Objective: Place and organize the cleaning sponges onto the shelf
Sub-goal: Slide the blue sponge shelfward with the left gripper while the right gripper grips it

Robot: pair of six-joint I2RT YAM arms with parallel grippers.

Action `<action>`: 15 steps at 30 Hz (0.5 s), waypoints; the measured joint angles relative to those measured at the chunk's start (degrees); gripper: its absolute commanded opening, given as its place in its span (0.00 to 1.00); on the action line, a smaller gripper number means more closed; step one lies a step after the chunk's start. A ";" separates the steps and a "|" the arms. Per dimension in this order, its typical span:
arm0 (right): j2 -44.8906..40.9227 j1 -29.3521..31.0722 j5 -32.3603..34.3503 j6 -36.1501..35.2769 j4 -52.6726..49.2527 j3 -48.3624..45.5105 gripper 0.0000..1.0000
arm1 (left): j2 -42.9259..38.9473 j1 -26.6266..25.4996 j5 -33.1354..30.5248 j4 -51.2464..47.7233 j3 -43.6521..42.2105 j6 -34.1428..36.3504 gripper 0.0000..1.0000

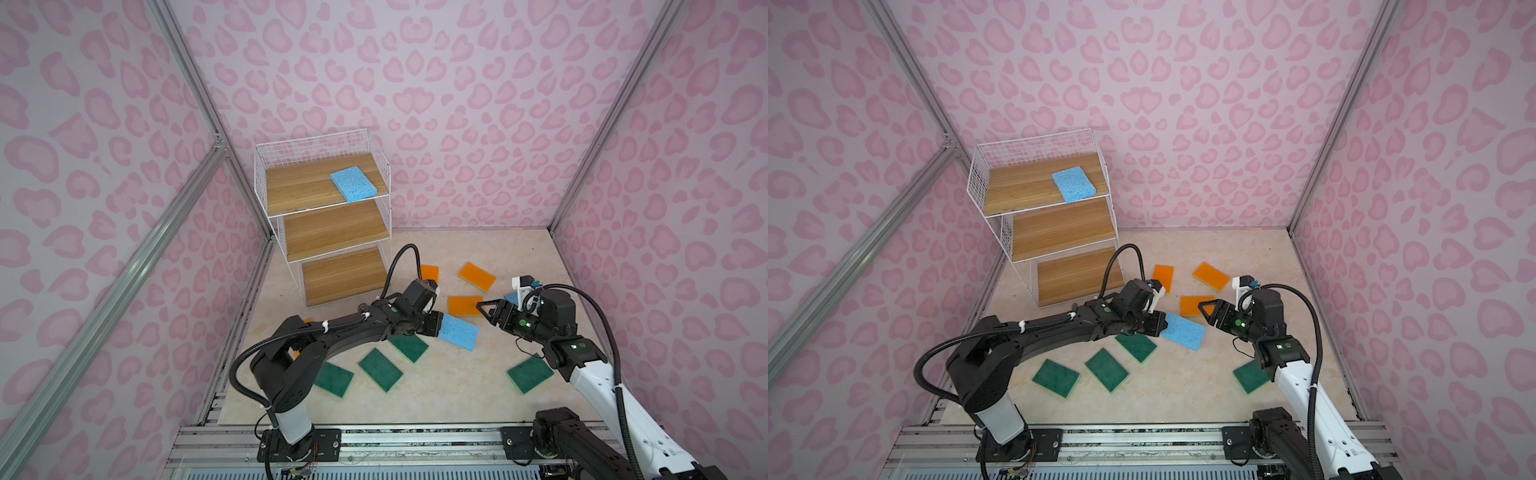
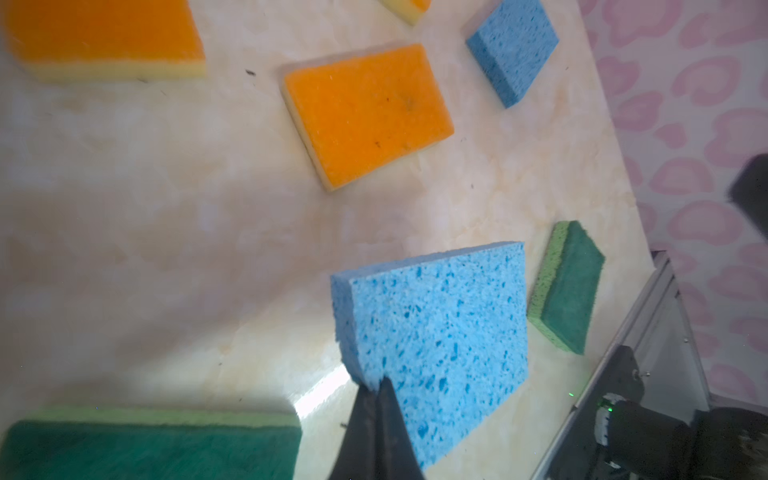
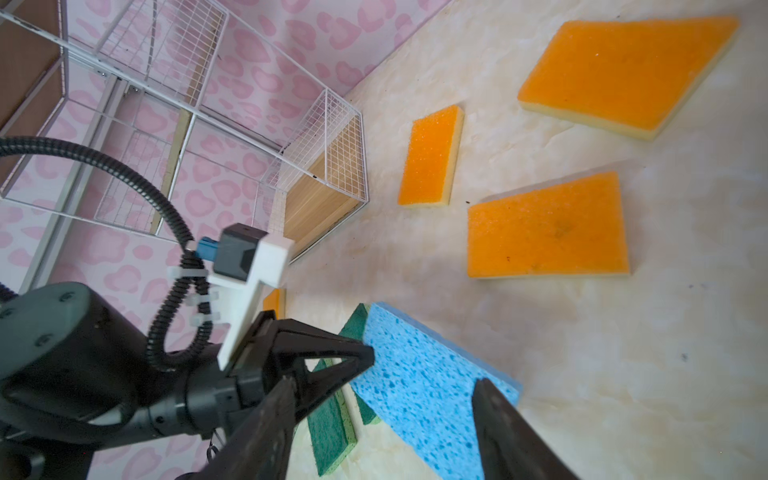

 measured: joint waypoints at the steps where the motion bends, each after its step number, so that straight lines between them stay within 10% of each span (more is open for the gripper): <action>1: 0.00 0.42 -0.26 -0.02 0.00 0.26 0.62 | -2.49 0.94 0.17 -0.35 -0.90 0.00 0.04; 15: 6.32 13.99 -5.62 1.73 5.35 6.14 0.41 | -25.16 14.01 5.05 -10.10 -4.66 0.66 0.03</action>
